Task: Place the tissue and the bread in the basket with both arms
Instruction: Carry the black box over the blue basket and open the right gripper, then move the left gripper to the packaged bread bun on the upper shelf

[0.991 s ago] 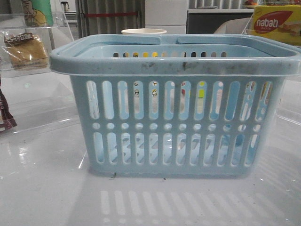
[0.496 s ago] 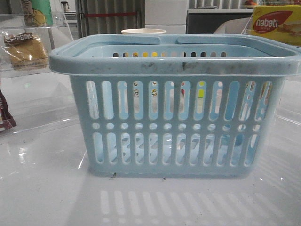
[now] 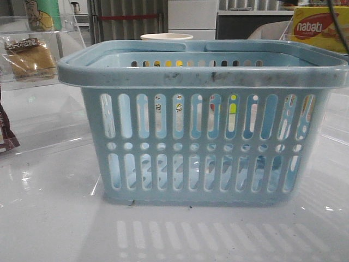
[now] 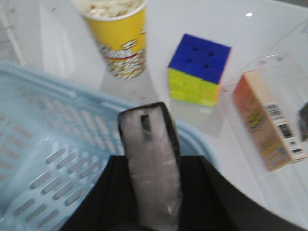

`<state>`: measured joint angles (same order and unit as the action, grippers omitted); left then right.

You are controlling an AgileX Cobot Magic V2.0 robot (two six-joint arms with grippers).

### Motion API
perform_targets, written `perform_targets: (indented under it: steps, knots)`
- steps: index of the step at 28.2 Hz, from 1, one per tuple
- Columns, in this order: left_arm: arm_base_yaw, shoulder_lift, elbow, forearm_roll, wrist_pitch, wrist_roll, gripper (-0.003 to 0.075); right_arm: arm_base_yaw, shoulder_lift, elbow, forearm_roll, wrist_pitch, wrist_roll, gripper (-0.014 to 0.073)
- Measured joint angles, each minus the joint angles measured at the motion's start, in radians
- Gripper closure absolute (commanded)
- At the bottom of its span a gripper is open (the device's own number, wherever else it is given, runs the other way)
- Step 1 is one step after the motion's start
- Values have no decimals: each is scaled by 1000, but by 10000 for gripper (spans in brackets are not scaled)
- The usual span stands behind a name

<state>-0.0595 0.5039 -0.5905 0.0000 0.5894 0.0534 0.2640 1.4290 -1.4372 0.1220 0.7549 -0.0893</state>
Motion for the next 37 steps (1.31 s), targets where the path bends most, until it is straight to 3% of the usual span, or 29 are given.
perform_targets:
  steps: [4, 11, 18, 27, 37]
  knots:
    - [0, 0, 0, 0, 0, 0, 340, 109, 30, 0, 12, 69, -2, 362]
    - [0, 0, 0, 0, 0, 0, 340, 155, 147, 0, 23, 91, -8, 48]
    - [0, 0, 0, 0, 0, 0, 332, 155, 168, 0, 23, 87, -8, 41]
    - [0, 0, 0, 0, 0, 0, 322, 155, -37, 106, 24, 71, -40, 41]
    - [0, 33, 0, 0, 0, 0, 142, 155, -328, 308, 24, 58, -49, 41]
